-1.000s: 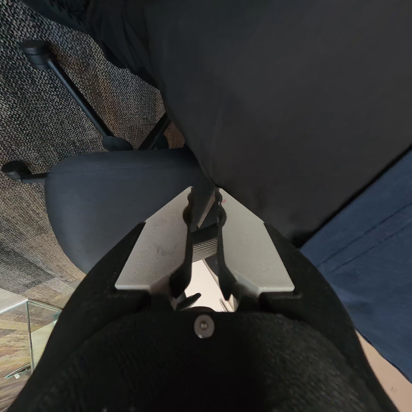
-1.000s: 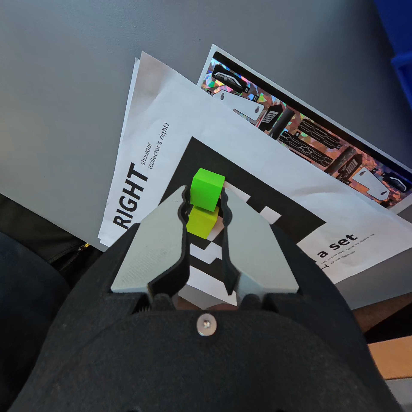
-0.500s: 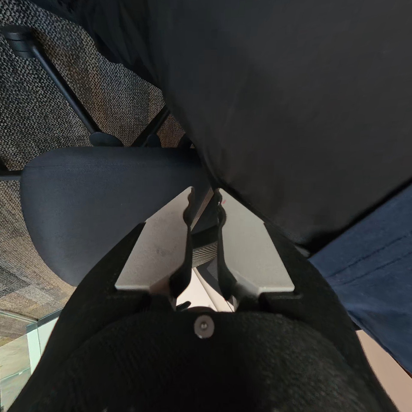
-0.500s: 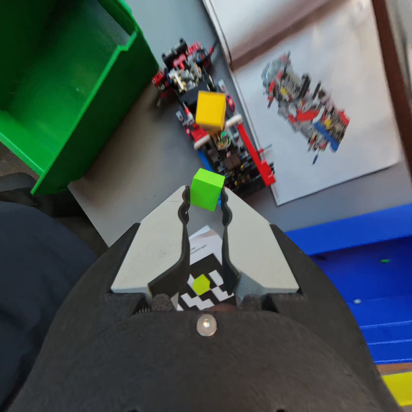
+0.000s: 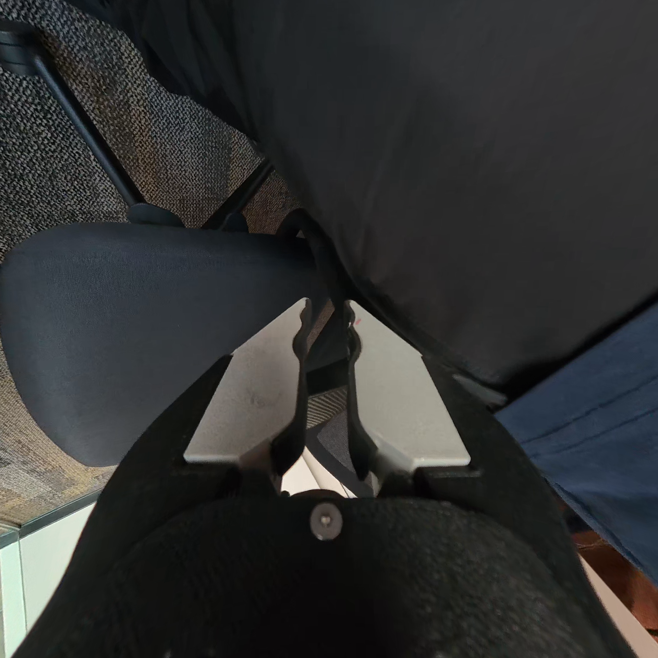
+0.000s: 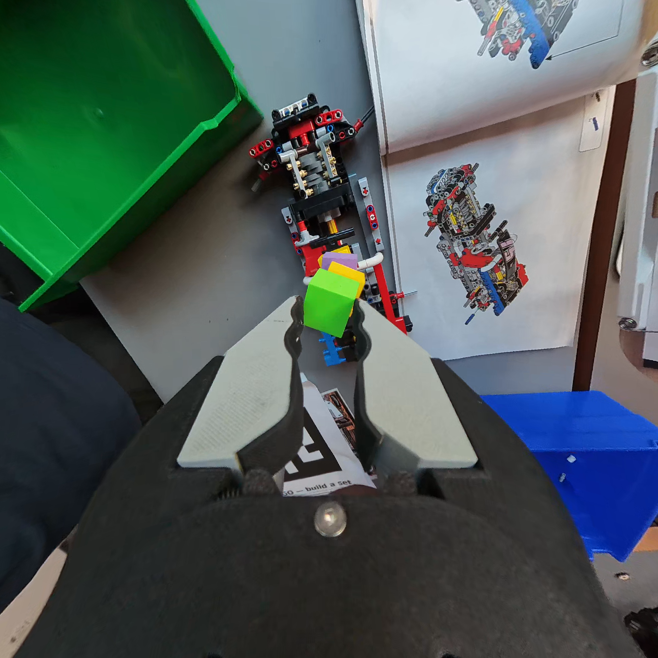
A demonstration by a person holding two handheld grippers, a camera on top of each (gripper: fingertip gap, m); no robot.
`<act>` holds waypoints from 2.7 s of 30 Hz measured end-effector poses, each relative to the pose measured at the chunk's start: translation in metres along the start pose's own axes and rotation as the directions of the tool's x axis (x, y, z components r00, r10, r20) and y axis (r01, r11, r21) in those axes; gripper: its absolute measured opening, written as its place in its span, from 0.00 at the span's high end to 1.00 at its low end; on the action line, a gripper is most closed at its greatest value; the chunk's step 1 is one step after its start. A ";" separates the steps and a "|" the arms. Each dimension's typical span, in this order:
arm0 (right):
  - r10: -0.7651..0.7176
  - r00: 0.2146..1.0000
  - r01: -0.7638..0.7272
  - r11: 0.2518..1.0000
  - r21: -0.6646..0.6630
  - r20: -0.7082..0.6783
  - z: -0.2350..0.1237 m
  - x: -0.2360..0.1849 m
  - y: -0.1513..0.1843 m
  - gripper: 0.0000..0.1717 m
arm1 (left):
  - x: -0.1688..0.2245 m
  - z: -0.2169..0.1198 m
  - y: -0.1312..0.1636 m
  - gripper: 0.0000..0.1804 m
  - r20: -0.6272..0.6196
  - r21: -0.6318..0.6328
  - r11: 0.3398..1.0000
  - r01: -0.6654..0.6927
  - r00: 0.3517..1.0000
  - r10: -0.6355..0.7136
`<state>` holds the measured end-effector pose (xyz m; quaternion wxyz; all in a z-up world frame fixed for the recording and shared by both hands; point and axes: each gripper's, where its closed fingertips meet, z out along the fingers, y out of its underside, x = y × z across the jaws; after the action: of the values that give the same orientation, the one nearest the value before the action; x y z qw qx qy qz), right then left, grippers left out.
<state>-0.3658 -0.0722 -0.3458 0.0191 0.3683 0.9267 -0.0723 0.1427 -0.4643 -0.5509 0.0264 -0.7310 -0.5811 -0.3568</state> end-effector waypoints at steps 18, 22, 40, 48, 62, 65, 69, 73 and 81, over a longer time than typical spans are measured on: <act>-0.131 0.991 0.133 0.987 -0.092 0.026 0.003 0.004 0.002 0.85 | 0.005 -0.001 -0.003 0.91 -0.002 0.014 1.000 0.008 1.000 -0.008; -0.134 0.991 0.136 0.987 -0.090 0.030 0.005 0.002 0.002 0.85 | 0.005 -0.002 -0.002 0.91 0.000 0.013 1.000 0.010 1.000 -0.010; -0.136 0.991 0.137 0.987 -0.083 0.017 0.005 0.001 0.000 0.81 | 0.005 0.000 0.002 0.91 -0.003 0.007 1.000 0.014 1.000 -0.014; -0.109 0.994 0.109 0.994 -0.029 0.010 -0.012 -0.003 0.000 0.78 | 0.003 -0.001 0.000 0.91 -0.002 0.006 1.000 0.009 1.000 -0.009; -0.039 0.999 0.038 0.974 0.222 -0.003 -0.010 -0.062 0.188 0.75 | -0.004 -0.010 -0.015 0.91 0.031 -0.068 0.995 -0.074 0.997 0.077; -0.080 0.997 0.080 0.991 0.109 -0.008 0.027 -0.085 0.241 0.76 | -0.005 -0.016 -0.022 0.91 0.046 -0.077 0.992 -0.095 0.994 0.099; -0.102 0.994 0.103 0.995 0.002 -0.030 0.067 -0.100 0.286 0.78 | -0.005 -0.021 -0.030 0.91 0.062 -0.084 0.990 -0.114 0.991 0.119; -0.118 0.991 0.115 0.992 -0.044 -0.062 0.088 -0.098 0.306 0.81 | 0.000 -0.022 -0.032 0.91 0.068 -0.085 0.988 -0.128 0.989 0.134; -0.148 0.988 0.146 0.988 -0.047 -0.048 0.108 -0.082 0.318 0.77 | 0.006 -0.016 -0.019 0.91 0.073 -0.093 0.989 -0.113 0.990 0.120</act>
<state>-0.0898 0.0845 -0.4831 -0.0024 0.3000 0.9529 -0.0440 0.1188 -0.4605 -0.5427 -0.0078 -0.7776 -0.5215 -0.3511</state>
